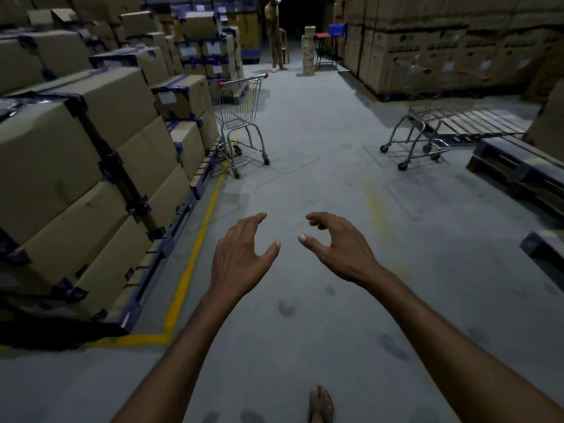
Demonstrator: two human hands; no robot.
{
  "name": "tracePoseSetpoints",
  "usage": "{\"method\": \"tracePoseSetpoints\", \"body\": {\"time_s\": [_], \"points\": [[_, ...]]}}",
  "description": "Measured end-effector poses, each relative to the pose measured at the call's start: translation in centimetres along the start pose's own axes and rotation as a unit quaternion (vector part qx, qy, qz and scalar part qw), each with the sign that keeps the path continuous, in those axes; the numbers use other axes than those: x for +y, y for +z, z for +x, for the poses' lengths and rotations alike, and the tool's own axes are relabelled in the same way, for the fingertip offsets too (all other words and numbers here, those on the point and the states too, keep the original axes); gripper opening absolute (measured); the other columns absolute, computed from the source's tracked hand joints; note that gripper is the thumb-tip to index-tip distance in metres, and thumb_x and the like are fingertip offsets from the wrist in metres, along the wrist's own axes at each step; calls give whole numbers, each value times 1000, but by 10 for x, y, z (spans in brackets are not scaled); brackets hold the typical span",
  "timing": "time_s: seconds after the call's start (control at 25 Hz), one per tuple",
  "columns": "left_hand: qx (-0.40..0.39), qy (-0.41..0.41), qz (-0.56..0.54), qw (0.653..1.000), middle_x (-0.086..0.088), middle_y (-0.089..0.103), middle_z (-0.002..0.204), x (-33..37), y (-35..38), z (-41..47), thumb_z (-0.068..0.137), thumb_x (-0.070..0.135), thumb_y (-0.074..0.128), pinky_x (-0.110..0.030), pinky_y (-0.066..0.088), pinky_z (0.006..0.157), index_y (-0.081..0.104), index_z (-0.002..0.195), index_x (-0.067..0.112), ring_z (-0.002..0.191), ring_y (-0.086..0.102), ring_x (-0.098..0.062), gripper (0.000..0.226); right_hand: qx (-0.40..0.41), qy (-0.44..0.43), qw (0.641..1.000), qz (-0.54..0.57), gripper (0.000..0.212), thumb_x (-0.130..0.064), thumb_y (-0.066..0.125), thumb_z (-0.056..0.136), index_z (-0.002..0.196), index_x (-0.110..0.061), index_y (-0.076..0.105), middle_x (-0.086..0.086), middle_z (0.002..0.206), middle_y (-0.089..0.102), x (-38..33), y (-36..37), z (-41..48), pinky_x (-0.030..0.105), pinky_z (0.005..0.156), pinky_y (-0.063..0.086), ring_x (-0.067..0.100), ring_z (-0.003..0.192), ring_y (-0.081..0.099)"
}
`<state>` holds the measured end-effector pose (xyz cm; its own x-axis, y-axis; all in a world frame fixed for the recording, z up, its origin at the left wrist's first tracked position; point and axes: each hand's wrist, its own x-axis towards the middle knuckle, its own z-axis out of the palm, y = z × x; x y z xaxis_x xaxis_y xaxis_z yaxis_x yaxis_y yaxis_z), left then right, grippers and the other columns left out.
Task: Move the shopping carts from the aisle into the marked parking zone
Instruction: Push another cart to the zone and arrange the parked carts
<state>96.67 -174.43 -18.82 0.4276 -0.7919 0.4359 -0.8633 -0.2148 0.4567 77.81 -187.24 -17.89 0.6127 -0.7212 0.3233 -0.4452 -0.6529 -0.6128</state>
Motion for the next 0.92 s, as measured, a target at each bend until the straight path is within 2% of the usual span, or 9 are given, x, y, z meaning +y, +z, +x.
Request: {"method": "tracePoseSetpoints", "body": {"time_s": [0.28, 0.52, 0.72, 0.92], "points": [[19, -31, 27, 999, 9, 42, 152, -36, 57, 157, 90, 53, 65, -41, 40, 104, 32, 151, 40, 136, 43, -17, 70, -22, -34, 999, -7, 52, -64, 59, 93, 137, -36, 54, -15, 127, 61, 62, 23, 175, 31, 94, 46, 5, 115, 53], [17, -54, 54, 997, 10, 46, 147, -79, 93, 259, 91, 52, 63, -41, 39, 102, 36, 149, 39, 134, 44, -17, 65, -11, -78, 994, -78, 49, -59, 58, 94, 135, -33, 56, -11, 131, 62, 94, 54, 294, 40, 101, 44, 14, 123, 52], [17, -55, 48, 997, 11, 52, 140, -141, 131, 358, 91, 53, 61, -40, 45, 100, 41, 145, 38, 128, 49, -16, 59, -8, -100, 988, -119, 48, -56, 58, 95, 135, -30, 56, -9, 133, 60, 118, 100, 401, 39, 99, 41, 17, 125, 51], [4, -57, 15, 998, 12, 50, 142, -207, 160, 471, 92, 52, 60, -38, 50, 92, 40, 145, 39, 128, 49, -15, 59, 6, -105, 983, -152, 47, -52, 60, 94, 134, -28, 56, -8, 133, 60, 128, 142, 518, 39, 97, 41, 19, 124, 51]]}}
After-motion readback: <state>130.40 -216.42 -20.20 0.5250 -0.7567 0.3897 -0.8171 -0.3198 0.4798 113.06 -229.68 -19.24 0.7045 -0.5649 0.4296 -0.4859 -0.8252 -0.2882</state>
